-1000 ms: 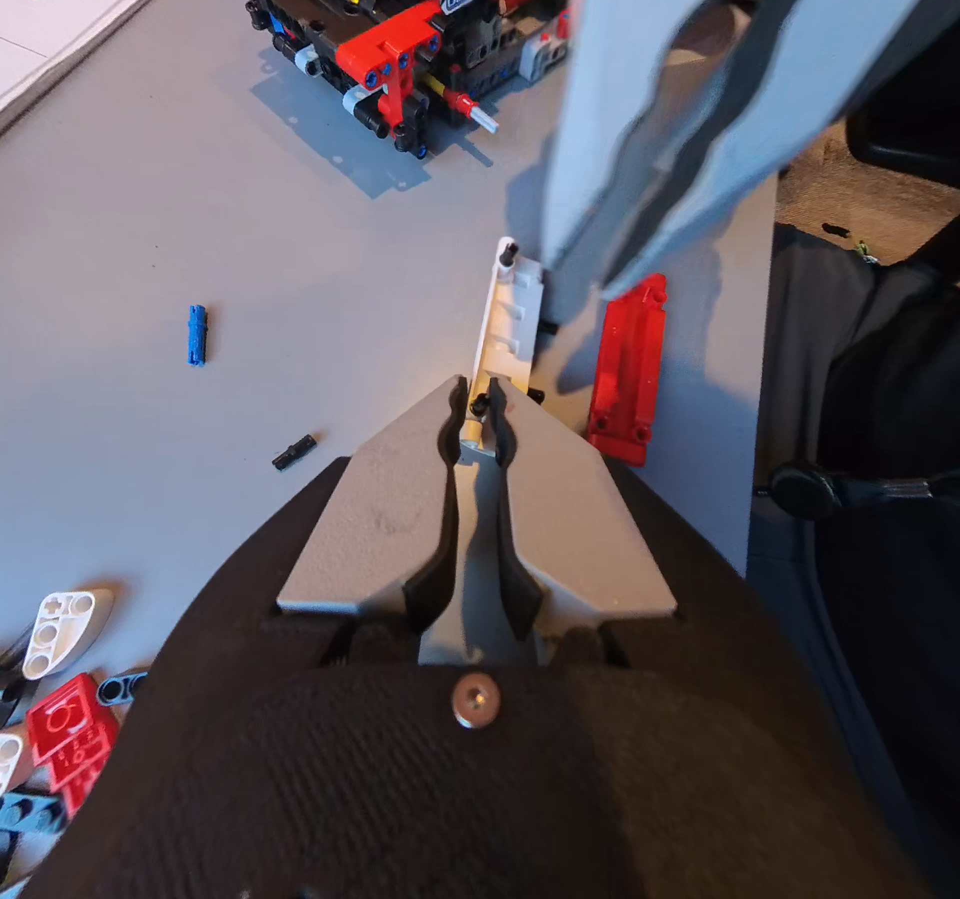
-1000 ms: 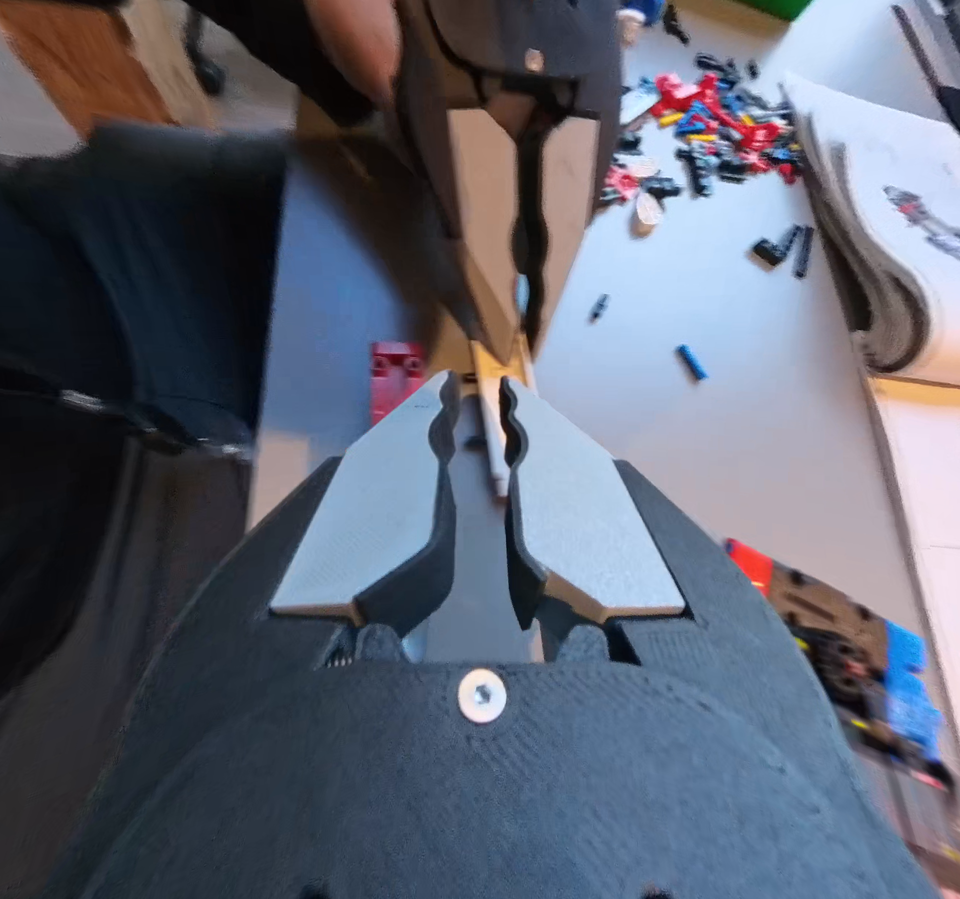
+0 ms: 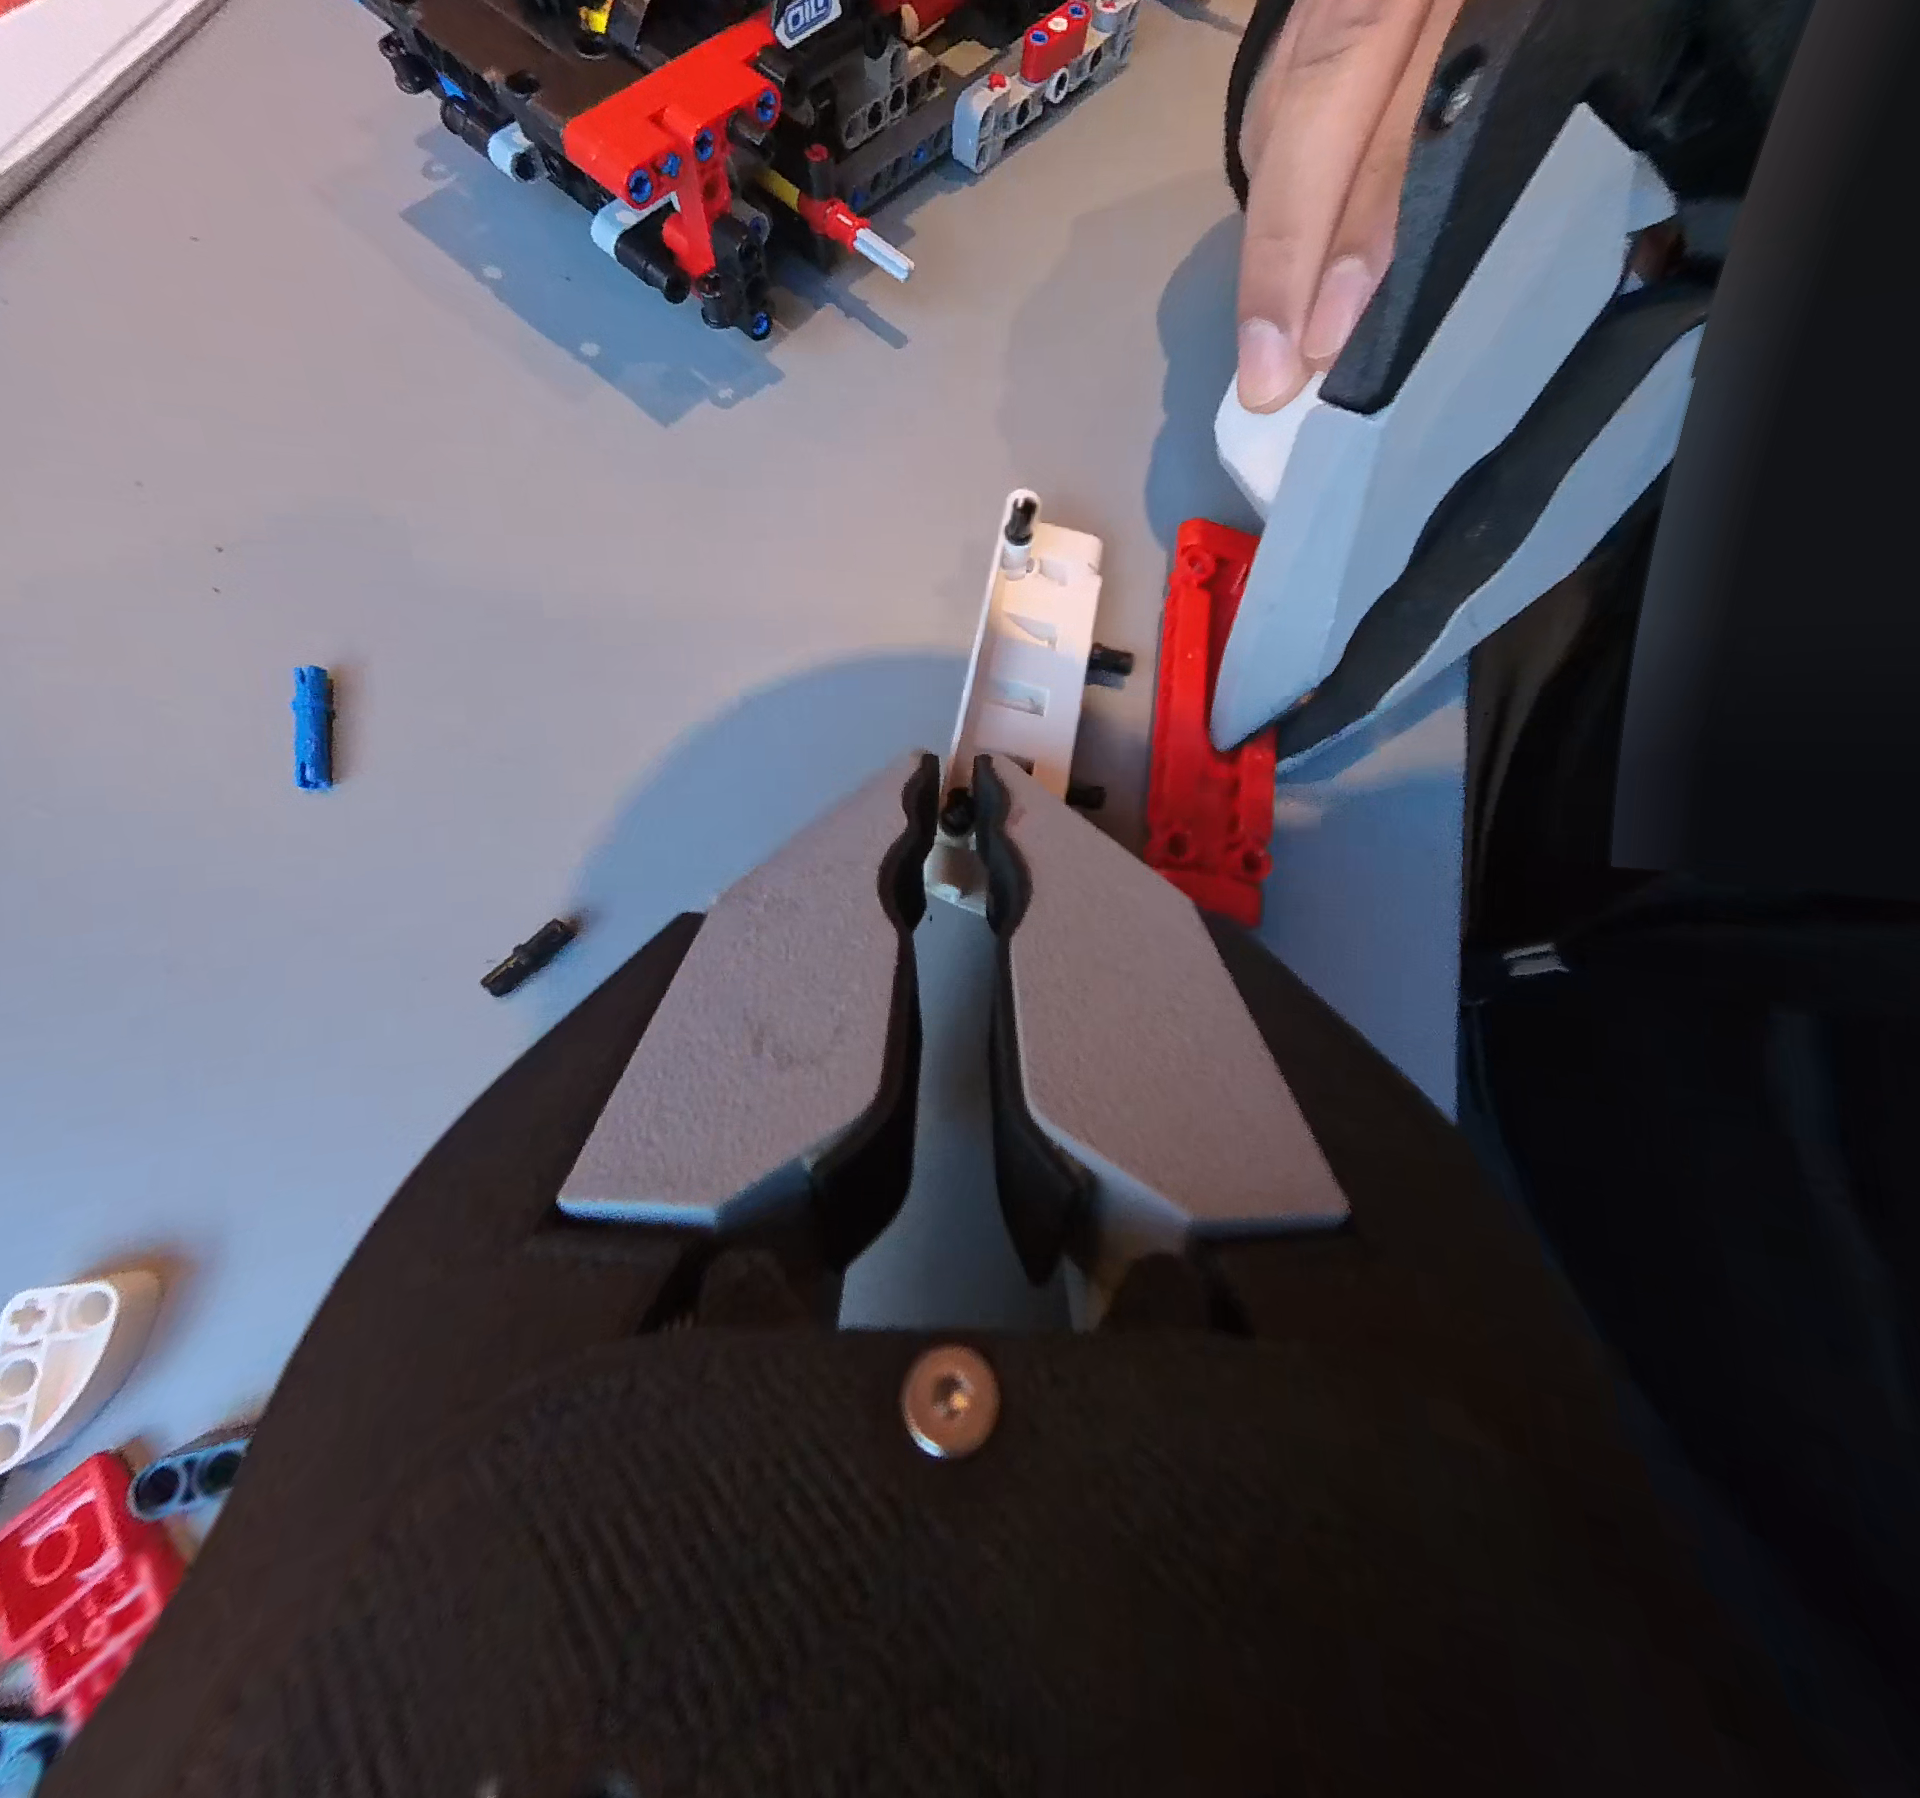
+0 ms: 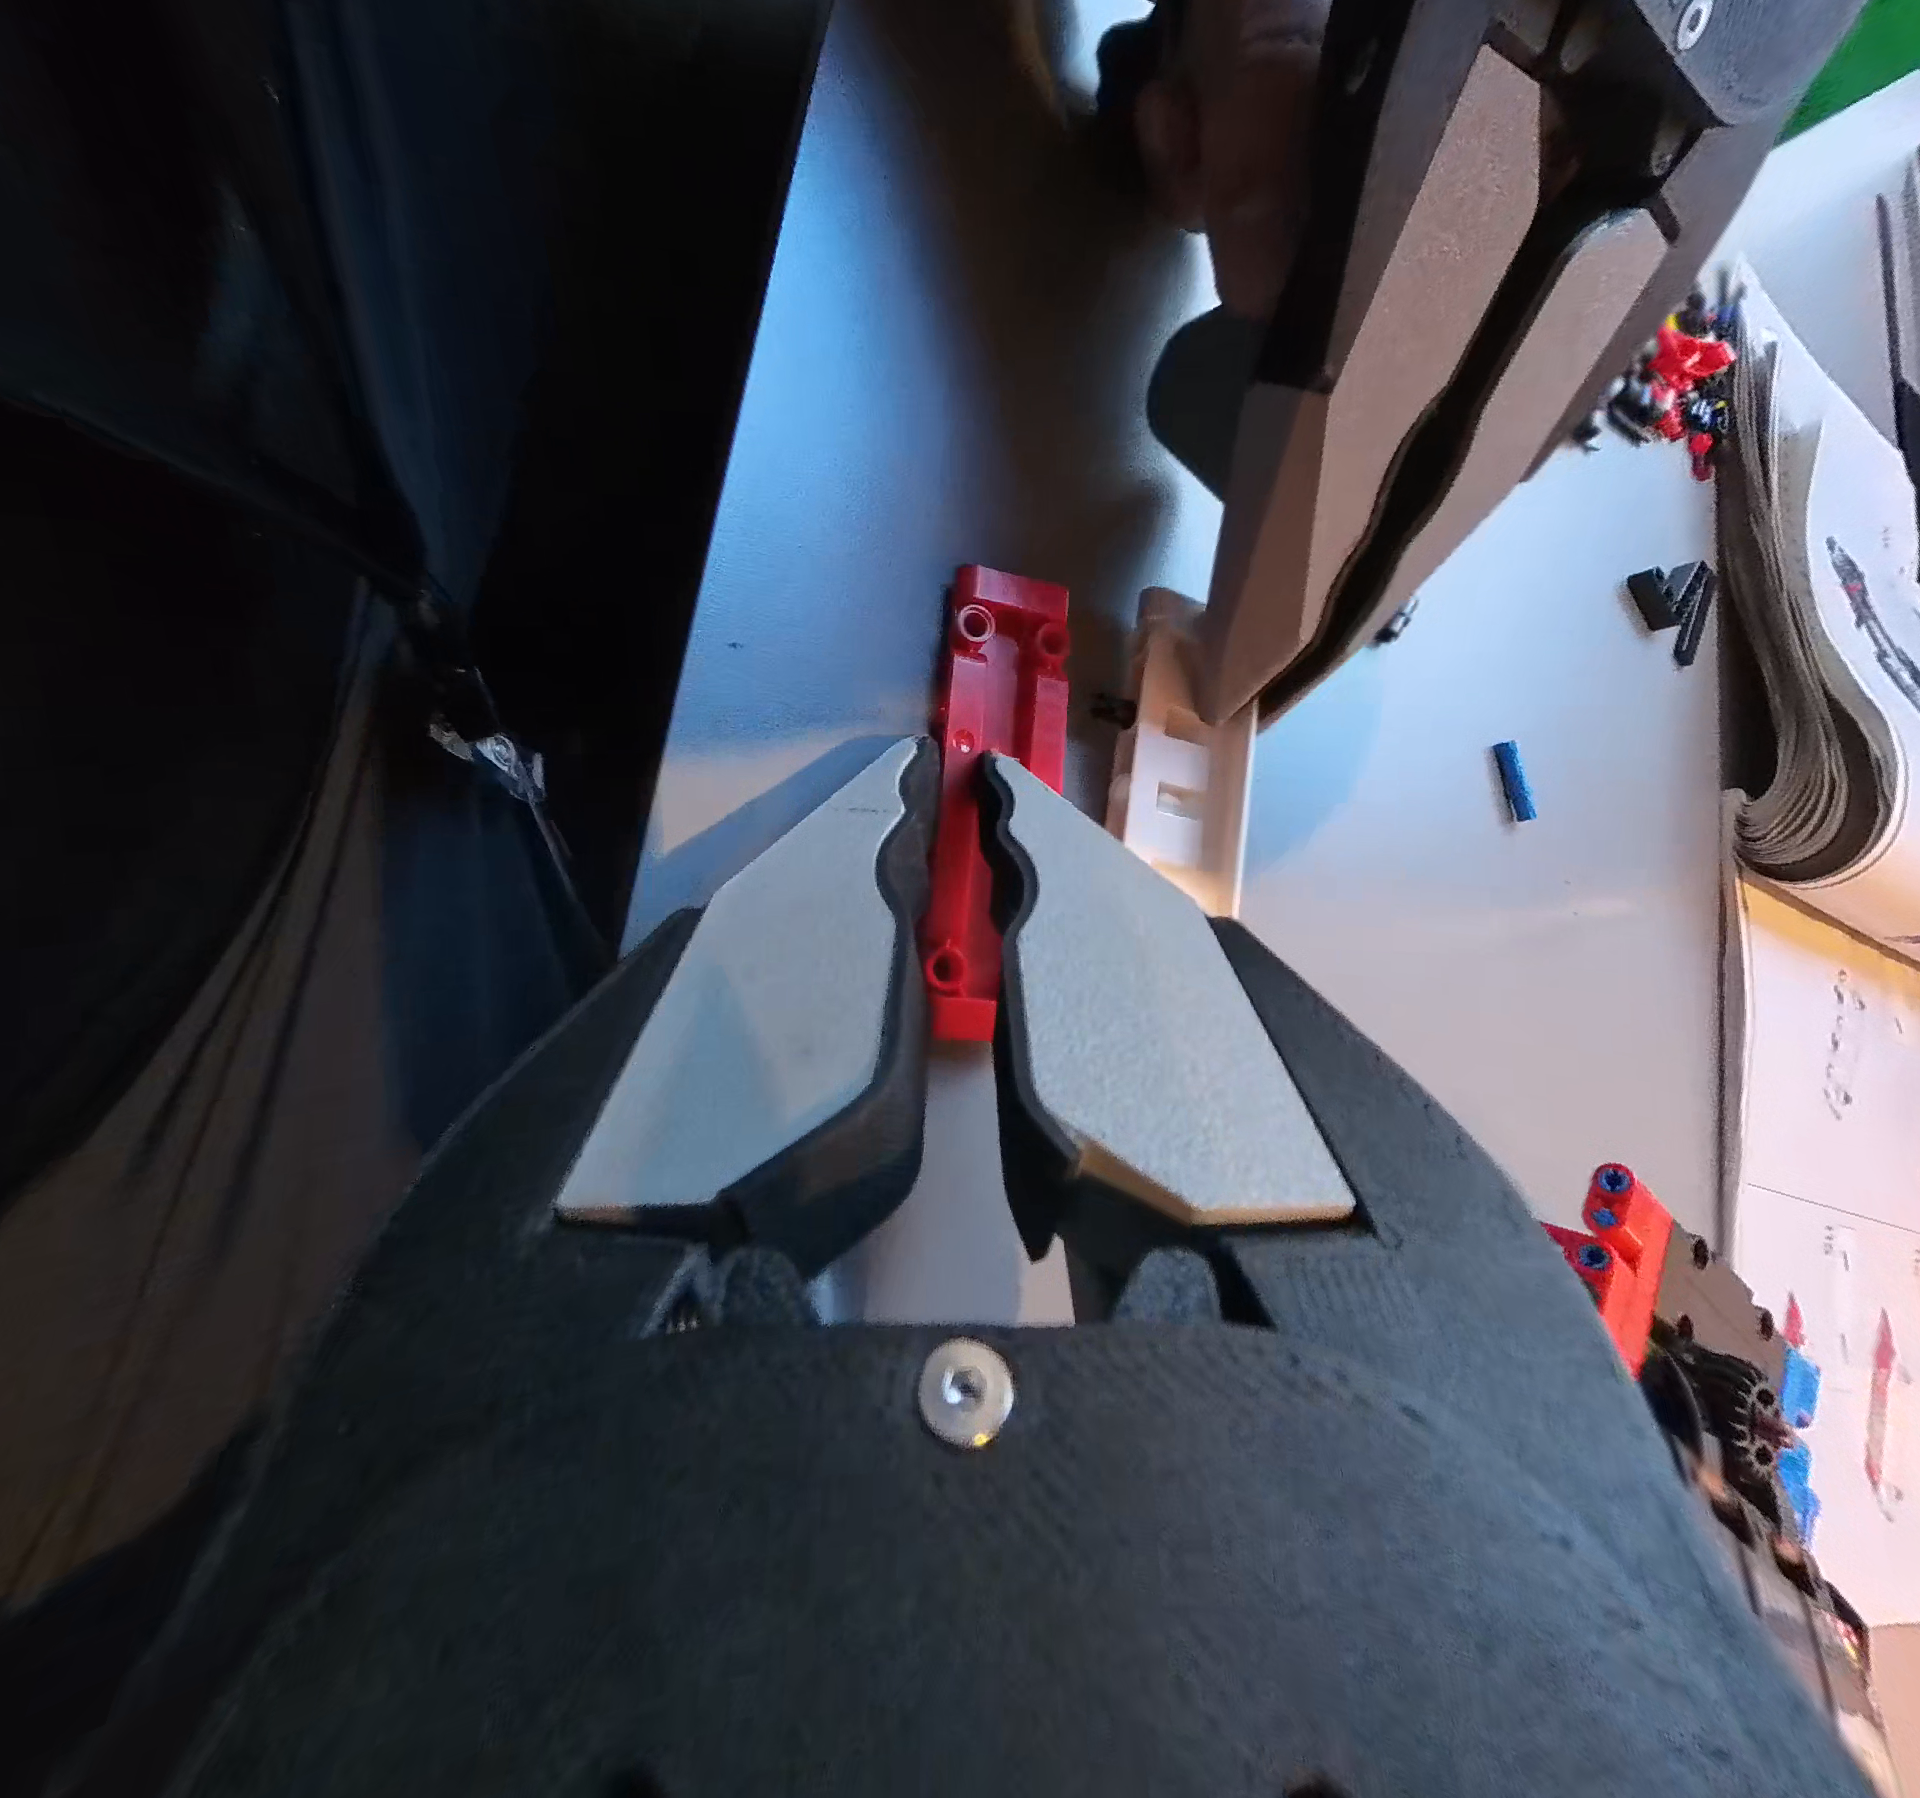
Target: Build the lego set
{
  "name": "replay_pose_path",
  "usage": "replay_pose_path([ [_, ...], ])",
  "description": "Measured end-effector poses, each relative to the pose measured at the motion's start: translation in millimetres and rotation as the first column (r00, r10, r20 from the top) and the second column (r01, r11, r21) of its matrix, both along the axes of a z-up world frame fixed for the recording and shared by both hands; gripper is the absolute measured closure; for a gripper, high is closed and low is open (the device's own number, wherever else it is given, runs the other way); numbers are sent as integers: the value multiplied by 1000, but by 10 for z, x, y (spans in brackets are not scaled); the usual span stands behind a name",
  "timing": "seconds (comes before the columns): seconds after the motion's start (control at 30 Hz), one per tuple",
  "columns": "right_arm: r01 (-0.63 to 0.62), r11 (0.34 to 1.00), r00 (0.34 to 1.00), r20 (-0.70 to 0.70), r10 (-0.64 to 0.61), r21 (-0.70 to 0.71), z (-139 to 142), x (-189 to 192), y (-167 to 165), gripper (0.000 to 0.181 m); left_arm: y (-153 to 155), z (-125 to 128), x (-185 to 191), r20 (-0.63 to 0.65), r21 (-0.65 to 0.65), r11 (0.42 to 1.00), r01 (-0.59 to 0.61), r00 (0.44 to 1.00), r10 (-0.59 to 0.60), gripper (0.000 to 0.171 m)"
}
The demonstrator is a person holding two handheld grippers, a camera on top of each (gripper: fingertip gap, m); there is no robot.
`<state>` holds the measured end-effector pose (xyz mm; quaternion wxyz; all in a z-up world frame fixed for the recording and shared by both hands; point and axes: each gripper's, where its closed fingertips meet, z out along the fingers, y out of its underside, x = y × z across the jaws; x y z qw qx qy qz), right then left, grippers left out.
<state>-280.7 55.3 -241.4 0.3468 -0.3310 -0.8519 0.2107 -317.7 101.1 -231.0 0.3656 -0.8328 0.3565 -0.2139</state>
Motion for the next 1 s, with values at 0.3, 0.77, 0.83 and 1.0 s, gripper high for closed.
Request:
replay_pose_path([
  [0.3, 54, 986, 998, 53, -46, -161, -7, -32, 35, 176, -3, -24, 57, 27, -51, 998, -30, 999, 31, 169],
  [0.77, 64, 959, 996, 76, -45, -275, -2, -19, 81, 176, 48, -27, 95, 15, -38, 999, 11, 1000, -10, 169],
  [0.83, 60, 961, 997, 71, -43, -268, -2, -17, 84, 176, 50, -26, 93, 18, -40, 999, 14, 1000, -13, 169],
  [1.0, 57, 968, 997, 57, -45, -243, -4, -9, 85, 176, 40, -18, 92, -19, 11, 999, 32, 999, -31, 169],
])
